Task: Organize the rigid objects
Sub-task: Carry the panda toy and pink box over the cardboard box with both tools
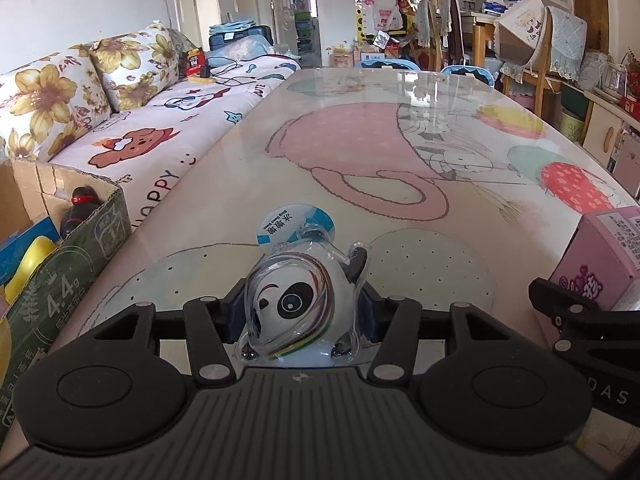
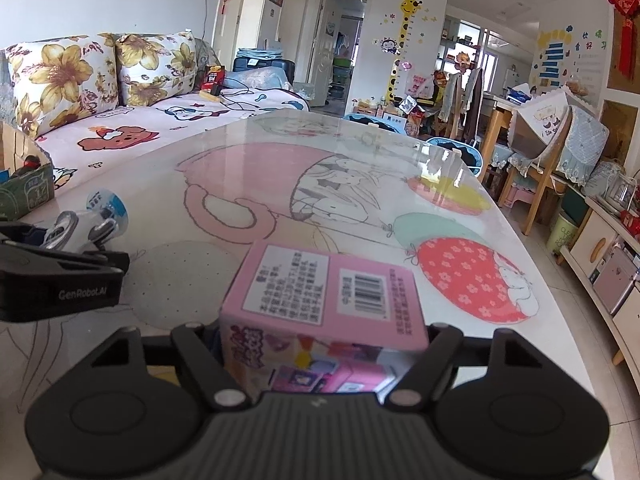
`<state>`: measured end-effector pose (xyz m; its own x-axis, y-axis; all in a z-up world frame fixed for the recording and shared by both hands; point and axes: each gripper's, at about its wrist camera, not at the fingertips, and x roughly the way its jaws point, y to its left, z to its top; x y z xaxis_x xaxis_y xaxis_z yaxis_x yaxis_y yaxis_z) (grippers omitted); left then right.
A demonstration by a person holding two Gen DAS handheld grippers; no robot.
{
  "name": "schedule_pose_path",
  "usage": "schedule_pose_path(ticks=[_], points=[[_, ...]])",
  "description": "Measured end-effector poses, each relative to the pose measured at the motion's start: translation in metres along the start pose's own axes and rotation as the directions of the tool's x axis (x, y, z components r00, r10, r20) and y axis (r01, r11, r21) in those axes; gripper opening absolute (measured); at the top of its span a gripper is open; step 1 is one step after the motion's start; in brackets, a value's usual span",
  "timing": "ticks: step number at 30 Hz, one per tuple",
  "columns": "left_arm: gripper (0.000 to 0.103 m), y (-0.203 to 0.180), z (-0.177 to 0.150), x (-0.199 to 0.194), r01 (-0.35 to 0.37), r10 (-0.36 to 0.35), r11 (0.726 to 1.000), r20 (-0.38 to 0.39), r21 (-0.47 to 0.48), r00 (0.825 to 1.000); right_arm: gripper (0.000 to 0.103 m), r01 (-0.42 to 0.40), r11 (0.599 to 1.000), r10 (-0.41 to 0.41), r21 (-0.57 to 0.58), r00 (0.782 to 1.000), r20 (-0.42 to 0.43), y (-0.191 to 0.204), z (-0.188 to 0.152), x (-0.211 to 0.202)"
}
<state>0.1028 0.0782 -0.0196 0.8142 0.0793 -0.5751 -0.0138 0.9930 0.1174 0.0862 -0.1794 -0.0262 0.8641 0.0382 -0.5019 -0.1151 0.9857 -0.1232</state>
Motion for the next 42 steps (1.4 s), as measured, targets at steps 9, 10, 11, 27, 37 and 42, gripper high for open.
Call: schedule_pose_path(ticks=[9, 10, 11, 27, 37, 42], points=[[0.066, -0.001, -0.012, -0.029, 0.017, -0.017, 1.0, -0.009, -0.009, 1.0, 0.076, 0.029, 0.999, -0.028, 0.025, 1.0, -0.01, 0.009, -0.002, -0.009], [0.066, 0.0, -0.014, -0.033, 0.017, -0.017, 1.0, -0.01, -0.011, 1.0, 0.076, 0.029, 0.999, -0.029, 0.026, 1.0, -0.011, 0.01, -0.003, -0.011], [0.066, 0.0, -0.016, -0.037, 0.017, -0.017, 1.0, -0.012, -0.013, 1.0, 0.076, 0.028, 0.999, -0.027, 0.027, 1.0, -0.011, 0.012, -0.003, -0.013], [0.066, 0.014, -0.033, -0.073, 0.012, -0.013, 1.0, -0.028, -0.012, 1.0, 0.074, -0.014, 1.0, 0.014, 0.012, 1.0, -0.02, 0.049, -0.012, -0.068], [0.066, 0.015, -0.032, -0.086, 0.017, -0.017, 1.0, -0.012, -0.026, 1.0, 0.074, -0.055, 0.998, 0.056, -0.027, 0.998, 0.012, 0.075, -0.012, -0.108], [0.066, 0.021, -0.031, -0.09, 0.016, -0.016, 0.999, 0.002, -0.035, 1.0, 0.074, -0.075, 0.996, 0.076, -0.042, 0.997, 0.023, 0.087, -0.011, -0.123]])
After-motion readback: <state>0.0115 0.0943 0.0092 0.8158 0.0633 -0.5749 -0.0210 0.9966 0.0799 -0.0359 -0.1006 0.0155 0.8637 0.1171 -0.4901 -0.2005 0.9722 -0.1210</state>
